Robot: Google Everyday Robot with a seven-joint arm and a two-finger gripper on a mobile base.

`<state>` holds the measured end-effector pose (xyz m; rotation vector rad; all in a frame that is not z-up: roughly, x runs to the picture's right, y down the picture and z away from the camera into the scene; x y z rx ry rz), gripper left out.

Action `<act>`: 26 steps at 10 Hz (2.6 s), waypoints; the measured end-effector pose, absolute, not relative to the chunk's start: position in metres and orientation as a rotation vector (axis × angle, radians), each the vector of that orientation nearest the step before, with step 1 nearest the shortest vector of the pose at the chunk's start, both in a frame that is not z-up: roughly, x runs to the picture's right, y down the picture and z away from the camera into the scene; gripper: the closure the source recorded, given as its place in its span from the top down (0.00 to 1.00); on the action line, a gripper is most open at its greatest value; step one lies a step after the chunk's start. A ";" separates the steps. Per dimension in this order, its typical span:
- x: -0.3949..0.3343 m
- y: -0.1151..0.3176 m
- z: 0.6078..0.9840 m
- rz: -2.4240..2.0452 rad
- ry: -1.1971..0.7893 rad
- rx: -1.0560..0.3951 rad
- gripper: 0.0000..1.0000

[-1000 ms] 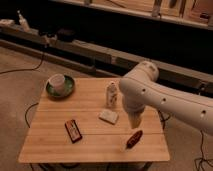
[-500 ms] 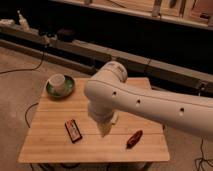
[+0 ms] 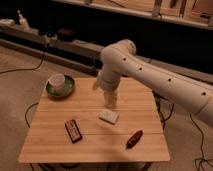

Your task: Move the arm in a circular motion

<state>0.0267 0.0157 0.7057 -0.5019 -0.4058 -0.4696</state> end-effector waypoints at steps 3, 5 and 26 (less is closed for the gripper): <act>0.169 -0.014 0.776 -0.292 -0.216 -0.546 0.65; 0.238 -0.007 0.788 -0.163 -0.094 -0.592 0.65; -0.015 0.043 0.670 -0.567 -0.513 -0.563 0.65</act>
